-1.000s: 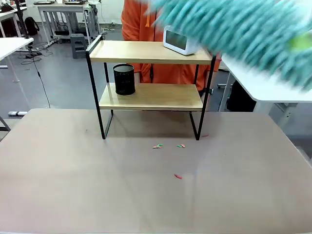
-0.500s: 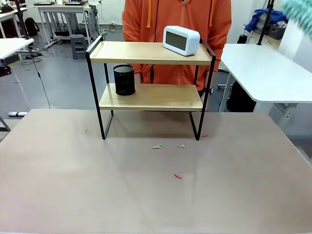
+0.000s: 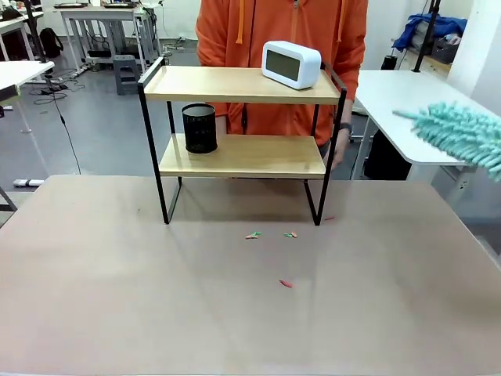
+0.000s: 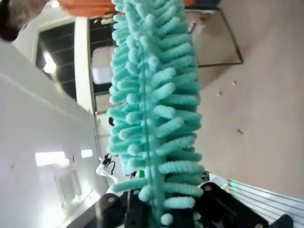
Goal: Clean the shelf.
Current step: Hand the Duster back to the human.
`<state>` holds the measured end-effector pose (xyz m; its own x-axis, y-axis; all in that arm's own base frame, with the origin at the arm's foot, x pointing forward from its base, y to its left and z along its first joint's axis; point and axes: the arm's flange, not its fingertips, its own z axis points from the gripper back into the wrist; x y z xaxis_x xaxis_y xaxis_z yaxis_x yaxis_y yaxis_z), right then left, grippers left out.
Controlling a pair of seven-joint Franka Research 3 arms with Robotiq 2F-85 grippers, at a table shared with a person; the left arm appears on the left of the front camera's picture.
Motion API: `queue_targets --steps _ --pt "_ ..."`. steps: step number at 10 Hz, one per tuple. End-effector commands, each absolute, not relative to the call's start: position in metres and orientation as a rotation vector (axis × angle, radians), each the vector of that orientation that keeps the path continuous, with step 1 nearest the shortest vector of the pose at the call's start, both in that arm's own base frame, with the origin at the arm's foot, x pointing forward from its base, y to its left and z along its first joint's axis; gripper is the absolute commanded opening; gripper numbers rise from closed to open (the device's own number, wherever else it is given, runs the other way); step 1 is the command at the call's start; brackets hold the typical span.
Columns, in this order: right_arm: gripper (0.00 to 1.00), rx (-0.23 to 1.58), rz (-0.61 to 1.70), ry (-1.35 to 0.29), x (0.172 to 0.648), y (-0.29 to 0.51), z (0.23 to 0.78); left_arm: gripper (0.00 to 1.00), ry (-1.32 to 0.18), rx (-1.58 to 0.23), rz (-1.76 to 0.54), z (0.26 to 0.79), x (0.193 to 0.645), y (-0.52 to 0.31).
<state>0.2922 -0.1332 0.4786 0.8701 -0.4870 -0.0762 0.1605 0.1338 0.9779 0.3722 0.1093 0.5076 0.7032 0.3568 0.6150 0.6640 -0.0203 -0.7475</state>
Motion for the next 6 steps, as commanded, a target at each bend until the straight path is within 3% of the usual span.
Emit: queue_targets --steps 1,6 --pt "0.00 1.306 -0.518 -0.239 0.281 -0.118 0.475 1.00 -0.821 -1.638 -0.302 0.510 0.372 0.111" --pt "0.00 1.361 -0.479 -0.288 0.292 -0.133 0.479 1.00 -0.821 -1.638 -0.302 0.510 0.372 0.111"
